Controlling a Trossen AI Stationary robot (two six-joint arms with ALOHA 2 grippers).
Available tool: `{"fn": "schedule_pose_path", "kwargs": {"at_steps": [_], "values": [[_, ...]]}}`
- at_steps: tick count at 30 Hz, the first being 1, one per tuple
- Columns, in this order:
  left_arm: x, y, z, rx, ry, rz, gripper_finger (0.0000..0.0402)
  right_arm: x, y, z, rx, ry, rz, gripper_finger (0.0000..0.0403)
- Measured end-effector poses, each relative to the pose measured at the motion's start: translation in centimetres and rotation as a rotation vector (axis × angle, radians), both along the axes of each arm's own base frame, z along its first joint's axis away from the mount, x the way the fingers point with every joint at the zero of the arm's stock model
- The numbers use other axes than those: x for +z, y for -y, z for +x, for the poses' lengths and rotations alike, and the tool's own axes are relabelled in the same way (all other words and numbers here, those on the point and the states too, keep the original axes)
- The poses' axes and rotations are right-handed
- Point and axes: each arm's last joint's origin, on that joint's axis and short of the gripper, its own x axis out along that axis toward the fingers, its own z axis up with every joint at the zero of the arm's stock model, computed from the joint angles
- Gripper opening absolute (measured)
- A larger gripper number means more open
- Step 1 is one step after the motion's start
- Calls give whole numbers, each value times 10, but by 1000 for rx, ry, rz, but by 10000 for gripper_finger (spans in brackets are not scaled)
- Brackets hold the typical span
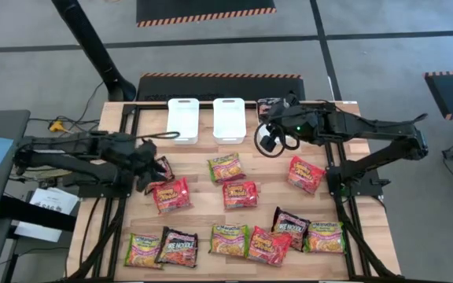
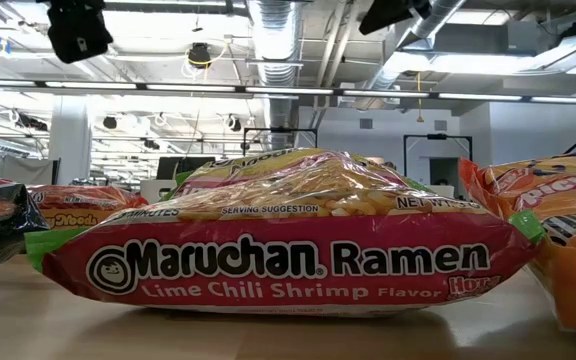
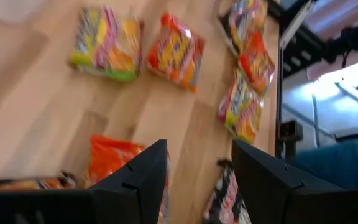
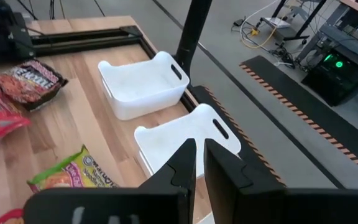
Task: Sort Maruchan noodles
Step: Put the orange noodle pack into the left white bin
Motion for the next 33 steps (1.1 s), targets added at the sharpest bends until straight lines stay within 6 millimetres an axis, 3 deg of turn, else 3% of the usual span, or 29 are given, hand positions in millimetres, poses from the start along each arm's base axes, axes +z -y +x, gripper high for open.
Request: {"fn": "schedule_pose_path", "kwargs": {"at_steps": [12, 21, 33], "values": [[-24, 14, 23, -51, -233, -49, 167, -7, -1, -4, -17, -62, 38, 56], [-41, 28, 37, -48, -351, 10, 167, -9, -1, -6, -18, -67, 84, 56], [-74, 41, 62, -113, -567, 14, 167, -9, -1, -6, -19, -67, 85, 56]]}}
